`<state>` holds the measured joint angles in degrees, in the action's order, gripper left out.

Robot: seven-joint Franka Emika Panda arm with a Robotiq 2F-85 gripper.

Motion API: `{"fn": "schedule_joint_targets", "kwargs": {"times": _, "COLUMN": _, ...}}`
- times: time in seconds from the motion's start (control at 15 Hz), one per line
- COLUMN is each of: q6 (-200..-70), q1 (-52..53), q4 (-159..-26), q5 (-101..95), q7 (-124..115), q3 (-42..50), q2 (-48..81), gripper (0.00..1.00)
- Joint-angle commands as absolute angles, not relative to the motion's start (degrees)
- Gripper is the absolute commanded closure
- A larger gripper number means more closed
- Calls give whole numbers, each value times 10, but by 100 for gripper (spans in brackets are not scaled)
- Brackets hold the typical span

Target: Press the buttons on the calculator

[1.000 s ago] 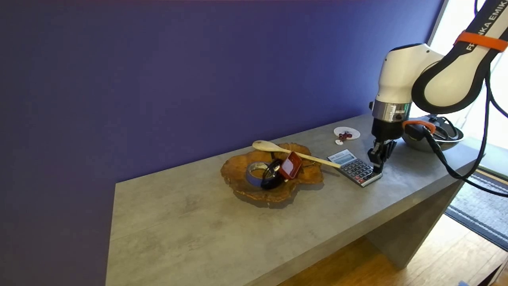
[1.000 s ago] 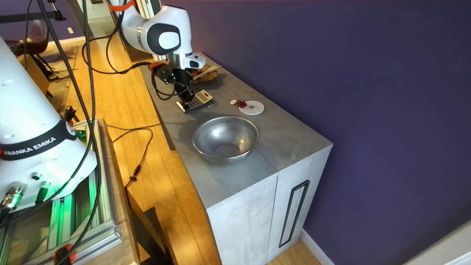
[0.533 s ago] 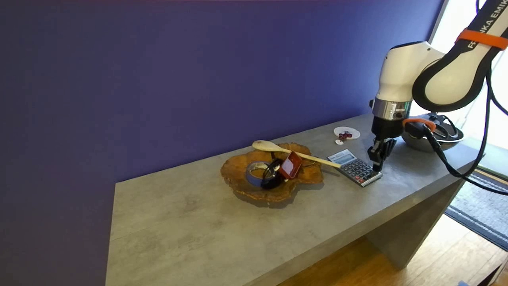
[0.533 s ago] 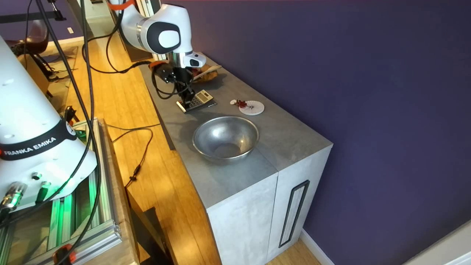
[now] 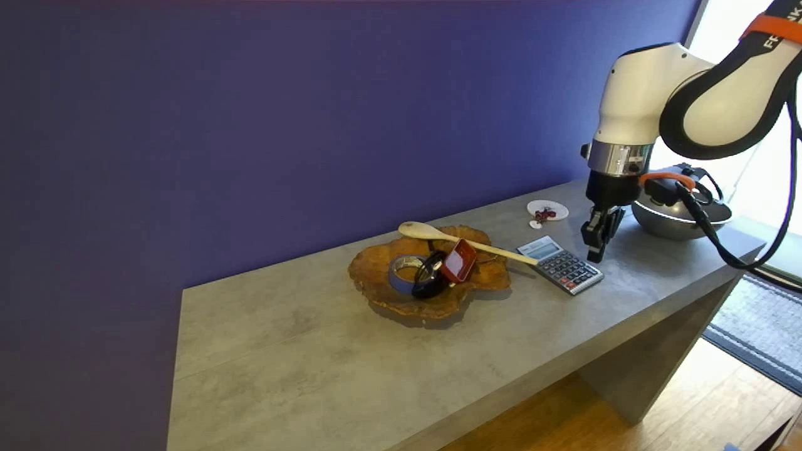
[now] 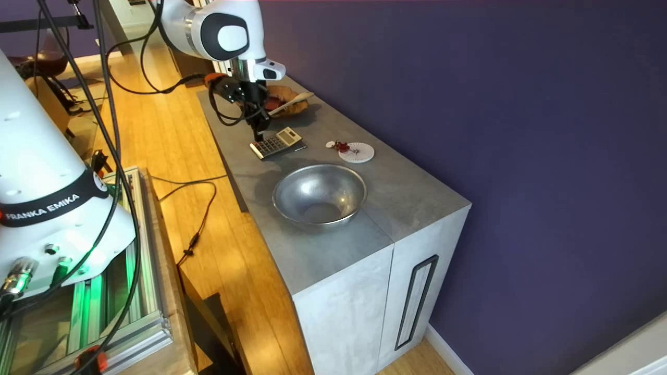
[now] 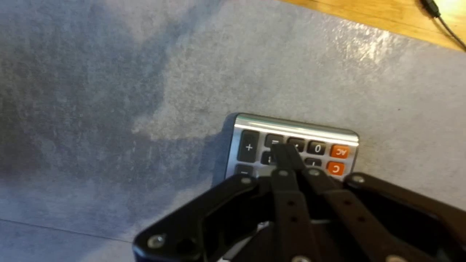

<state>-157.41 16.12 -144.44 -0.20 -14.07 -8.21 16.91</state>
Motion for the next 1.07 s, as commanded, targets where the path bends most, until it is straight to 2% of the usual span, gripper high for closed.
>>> {"fn": "schedule_joint_targets", "kwargs": {"times": 0.0, "q6": -1546, "q1": 152, "q4": -1439, "q5": 18, "q7": -114, "q3": -110, "q2": 164, "gripper": 100}}
{"fn": "schedule_joint_targets", "kwargs": {"times": 1.0, "q6": -1514, "q1": 166, "q4": -1363, "q5": -2, "q7": -119, "q3": -108, "q2": 233, "gripper": 100}}
